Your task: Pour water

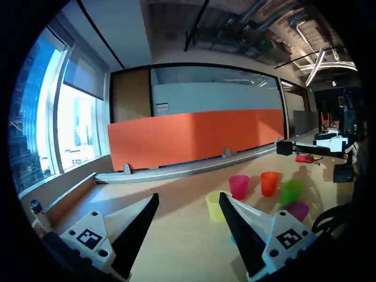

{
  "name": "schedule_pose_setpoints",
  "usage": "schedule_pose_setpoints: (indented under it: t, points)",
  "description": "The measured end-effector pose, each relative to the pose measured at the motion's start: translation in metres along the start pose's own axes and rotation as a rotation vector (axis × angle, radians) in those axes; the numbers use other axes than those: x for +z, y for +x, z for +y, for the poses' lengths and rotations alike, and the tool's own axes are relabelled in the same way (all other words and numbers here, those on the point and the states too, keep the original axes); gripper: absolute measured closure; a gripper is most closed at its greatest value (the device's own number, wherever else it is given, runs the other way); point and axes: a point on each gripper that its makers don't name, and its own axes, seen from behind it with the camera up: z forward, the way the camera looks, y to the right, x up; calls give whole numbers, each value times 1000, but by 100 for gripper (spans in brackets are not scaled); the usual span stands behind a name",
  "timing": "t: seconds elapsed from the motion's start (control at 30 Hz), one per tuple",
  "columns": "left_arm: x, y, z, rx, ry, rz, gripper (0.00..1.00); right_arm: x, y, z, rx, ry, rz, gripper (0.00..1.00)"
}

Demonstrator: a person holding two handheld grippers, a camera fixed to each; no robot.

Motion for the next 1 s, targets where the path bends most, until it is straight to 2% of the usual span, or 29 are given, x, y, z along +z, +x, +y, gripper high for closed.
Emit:
schedule_pose_setpoints:
  t: [0.3,0.5,0.8,1.0]
  points:
    - [-5,13,-12,-34,75,59,5,-7,13,12,7,-107,76,0]
    - [-3,10,-14,-60,94,62,5,-11,17,18,11,-150,109,0]
    - [0,3,-24,-60,145,79,5,-17,15,17,31,-153,127,0]
    - [4,-5,-21,-67,151,83,5,-18,9,20,57,-163,113,0]
